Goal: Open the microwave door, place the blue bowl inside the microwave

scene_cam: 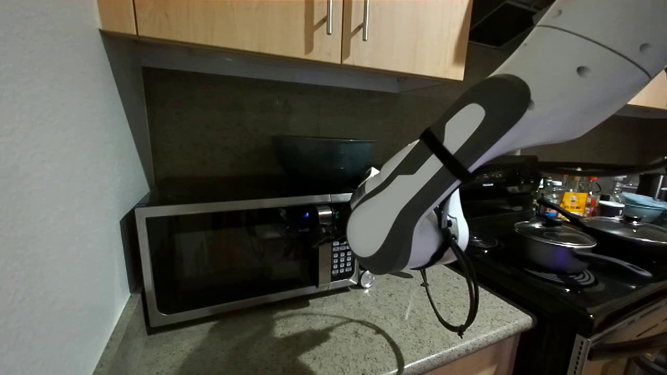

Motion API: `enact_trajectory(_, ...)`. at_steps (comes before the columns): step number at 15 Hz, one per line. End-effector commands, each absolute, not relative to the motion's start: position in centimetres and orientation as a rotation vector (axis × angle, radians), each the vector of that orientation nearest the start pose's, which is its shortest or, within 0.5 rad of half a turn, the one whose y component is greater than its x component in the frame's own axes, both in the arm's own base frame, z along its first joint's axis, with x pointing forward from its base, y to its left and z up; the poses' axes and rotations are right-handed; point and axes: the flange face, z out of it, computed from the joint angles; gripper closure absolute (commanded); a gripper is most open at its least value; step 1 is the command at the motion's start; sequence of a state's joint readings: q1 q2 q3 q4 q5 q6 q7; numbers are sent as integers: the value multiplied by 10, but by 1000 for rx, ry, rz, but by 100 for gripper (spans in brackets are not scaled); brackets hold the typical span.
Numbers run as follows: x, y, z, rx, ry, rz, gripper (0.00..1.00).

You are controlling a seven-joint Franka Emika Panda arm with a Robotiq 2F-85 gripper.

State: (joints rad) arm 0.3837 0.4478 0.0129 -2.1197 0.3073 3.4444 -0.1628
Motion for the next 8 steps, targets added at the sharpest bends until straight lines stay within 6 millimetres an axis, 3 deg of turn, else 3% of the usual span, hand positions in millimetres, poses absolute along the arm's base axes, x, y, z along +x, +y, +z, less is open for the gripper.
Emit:
enact_trajectory(1, 595, 210, 296, -2697, -287, -1270, 41)
enact_trajectory(8, 586, 203, 311, -2721, -277, -1249, 87)
